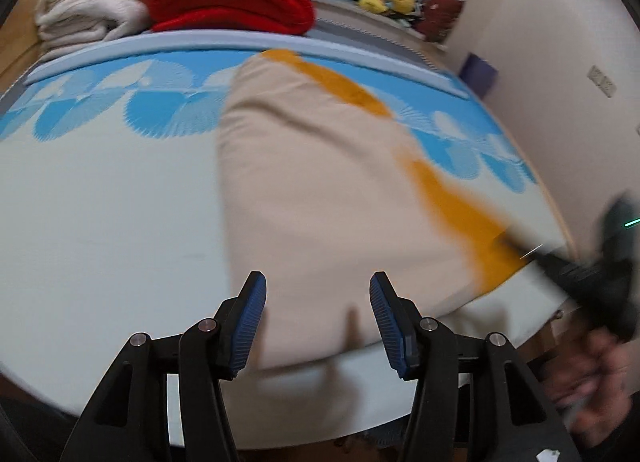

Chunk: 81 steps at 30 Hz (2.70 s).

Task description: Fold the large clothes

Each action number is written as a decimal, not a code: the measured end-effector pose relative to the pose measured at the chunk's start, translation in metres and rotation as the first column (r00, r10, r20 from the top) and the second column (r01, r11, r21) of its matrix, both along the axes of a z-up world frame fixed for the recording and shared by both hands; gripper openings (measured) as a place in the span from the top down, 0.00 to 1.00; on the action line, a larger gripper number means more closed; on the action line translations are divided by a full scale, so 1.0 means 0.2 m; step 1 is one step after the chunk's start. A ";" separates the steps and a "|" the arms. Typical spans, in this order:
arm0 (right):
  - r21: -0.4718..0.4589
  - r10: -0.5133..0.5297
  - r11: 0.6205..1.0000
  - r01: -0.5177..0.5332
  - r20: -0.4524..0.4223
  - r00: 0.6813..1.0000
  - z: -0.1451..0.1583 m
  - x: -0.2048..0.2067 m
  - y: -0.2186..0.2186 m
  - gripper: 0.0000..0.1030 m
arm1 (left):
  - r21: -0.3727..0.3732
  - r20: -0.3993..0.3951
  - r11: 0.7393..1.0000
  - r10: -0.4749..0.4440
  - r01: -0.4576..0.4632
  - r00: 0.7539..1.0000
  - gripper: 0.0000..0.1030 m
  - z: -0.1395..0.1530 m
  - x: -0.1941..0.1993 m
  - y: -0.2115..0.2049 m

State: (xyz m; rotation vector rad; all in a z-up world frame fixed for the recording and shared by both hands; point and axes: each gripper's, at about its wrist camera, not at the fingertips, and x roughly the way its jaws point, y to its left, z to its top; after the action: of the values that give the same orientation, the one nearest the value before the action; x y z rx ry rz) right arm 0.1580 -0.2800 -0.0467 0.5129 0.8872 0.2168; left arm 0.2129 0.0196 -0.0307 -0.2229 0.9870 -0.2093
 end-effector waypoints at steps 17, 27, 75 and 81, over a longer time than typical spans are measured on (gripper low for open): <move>-0.278 -0.215 0.951 0.133 -0.291 0.932 -0.34 0.00 -0.22 0.77 | 0.205 -0.131 0.978 -0.012 0.039 0.991 0.45 -0.23 0.05 -0.12; -0.442 -0.194 0.878 0.182 0.020 0.981 0.13 -0.32 -0.19 0.44 | 0.220 0.025 0.974 0.045 -0.049 0.999 0.18 0.02 -0.21 -0.17; -0.561 0.066 0.826 0.048 0.181 0.981 0.39 -0.88 0.31 0.12 | 0.175 0.171 0.980 0.069 -0.099 0.983 0.01 0.24 -0.67 -0.25; -0.562 0.070 0.826 0.046 0.183 0.981 0.39 -0.88 0.31 0.12 | 0.179 0.177 0.978 0.071 -0.103 0.982 0.01 0.24 -0.67 -0.26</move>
State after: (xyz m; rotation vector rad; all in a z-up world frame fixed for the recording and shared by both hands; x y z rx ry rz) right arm -0.0189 -0.2180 0.0308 -0.0722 0.7143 0.0059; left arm 0.0786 -0.0316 0.0177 -0.0741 0.8193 -0.0530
